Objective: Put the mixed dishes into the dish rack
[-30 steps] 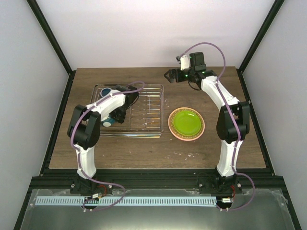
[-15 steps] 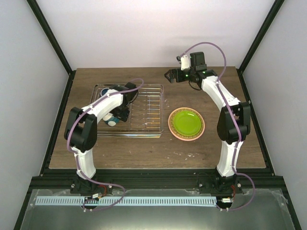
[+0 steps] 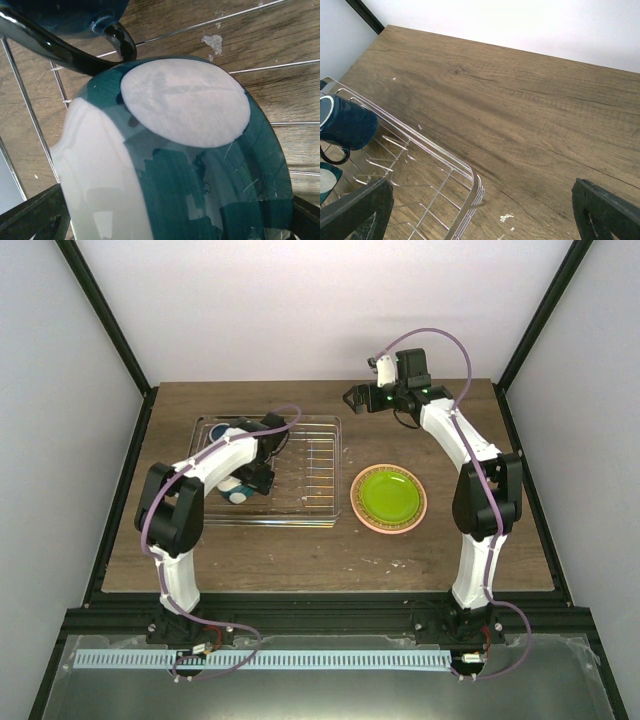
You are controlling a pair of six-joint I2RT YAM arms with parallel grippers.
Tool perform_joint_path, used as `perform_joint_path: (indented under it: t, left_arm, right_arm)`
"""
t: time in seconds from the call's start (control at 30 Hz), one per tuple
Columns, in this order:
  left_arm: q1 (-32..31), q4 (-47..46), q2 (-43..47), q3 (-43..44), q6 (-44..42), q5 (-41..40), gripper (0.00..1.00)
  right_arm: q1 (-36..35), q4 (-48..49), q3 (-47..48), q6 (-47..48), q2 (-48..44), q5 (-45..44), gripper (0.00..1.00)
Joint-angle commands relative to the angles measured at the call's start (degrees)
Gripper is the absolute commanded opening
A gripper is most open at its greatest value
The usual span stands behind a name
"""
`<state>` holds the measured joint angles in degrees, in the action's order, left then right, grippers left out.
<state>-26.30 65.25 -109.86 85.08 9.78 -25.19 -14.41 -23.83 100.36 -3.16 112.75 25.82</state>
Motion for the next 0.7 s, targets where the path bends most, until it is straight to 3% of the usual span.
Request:
perform_joint_path:
  t: [0.0, 0.27, 0.67]
  left_arm:
    - [-0.4, -8.2, -6.2, -2.4, -0.9, 19.9, 1.00]
    - [-0.4, -7.0, -6.7, -0.4, -1.3, 20.1, 1.00]
    - [-0.3, -8.7, -6.1, -0.1, -1.6, 29.3, 1.00]
  right_arm:
    - [0.3, -0.5, 0.4, 1.6, -2.6, -0.7, 0.98]
    - [0.3, -1.2, 0.0, 2.3, -2.7, -1.7, 0.99]
    - [0.3, -1.4, -0.3, 3.0, -2.5, -2.0, 1.00]
